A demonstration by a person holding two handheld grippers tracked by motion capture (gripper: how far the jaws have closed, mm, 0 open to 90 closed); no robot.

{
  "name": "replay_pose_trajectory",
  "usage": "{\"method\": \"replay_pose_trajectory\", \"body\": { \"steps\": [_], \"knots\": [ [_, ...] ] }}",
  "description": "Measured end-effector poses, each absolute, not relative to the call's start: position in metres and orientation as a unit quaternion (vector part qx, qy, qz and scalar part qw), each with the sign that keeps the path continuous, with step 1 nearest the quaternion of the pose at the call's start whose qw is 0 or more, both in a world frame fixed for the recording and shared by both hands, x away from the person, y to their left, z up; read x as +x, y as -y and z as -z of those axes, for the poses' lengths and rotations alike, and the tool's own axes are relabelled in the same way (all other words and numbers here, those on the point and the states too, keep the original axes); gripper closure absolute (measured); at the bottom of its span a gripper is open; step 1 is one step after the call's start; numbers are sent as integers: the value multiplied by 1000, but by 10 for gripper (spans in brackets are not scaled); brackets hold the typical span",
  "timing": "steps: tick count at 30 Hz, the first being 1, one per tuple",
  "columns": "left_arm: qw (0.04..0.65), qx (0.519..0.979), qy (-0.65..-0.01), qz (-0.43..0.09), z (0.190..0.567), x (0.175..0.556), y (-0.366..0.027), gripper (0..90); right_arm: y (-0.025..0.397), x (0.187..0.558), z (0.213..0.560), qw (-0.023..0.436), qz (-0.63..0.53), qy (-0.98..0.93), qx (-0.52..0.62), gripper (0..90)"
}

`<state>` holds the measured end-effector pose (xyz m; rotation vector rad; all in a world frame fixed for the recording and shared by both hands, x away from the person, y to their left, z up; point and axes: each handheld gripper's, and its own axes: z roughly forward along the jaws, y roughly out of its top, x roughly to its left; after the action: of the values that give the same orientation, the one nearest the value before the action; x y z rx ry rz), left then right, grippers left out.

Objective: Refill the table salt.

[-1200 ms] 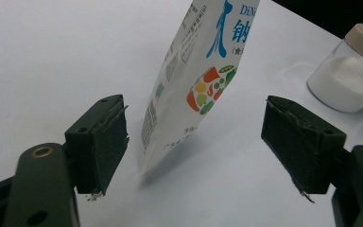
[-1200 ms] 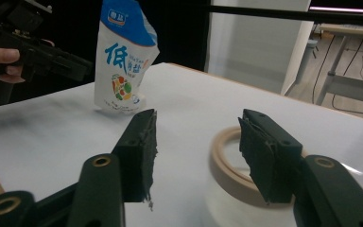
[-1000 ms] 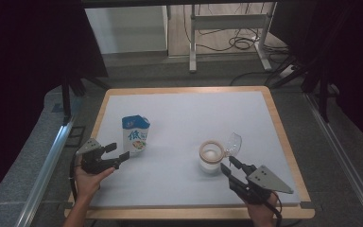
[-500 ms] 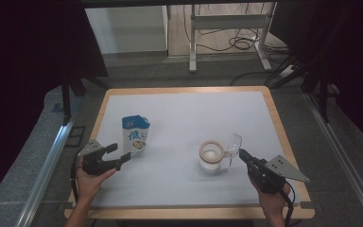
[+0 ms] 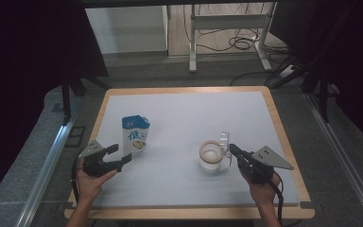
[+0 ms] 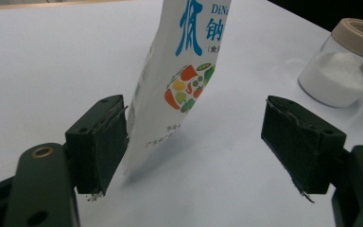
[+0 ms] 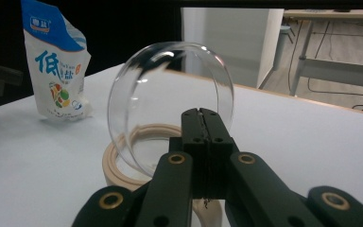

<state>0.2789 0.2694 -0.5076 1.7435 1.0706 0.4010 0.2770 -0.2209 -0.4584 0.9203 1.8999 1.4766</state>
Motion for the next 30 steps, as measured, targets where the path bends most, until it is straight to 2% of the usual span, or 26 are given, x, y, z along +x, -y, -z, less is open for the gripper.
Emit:
{"method": "replay_pose_trajectory", "body": {
  "steps": [10, 15, 30],
  "knots": [
    [504, 724, -444, -157, 508, 279, -267, 235, 193, 295, 467, 243, -525, -749, 323, 900],
    [504, 724, -444, -156, 508, 279, -266, 236, 192, 296, 464, 243, -517, -756, 320, 900],
    [503, 724, -445, -159, 508, 278, -265, 238, 239, 293, 473, 252, -538, -720, 359, 881]
  ]
}}
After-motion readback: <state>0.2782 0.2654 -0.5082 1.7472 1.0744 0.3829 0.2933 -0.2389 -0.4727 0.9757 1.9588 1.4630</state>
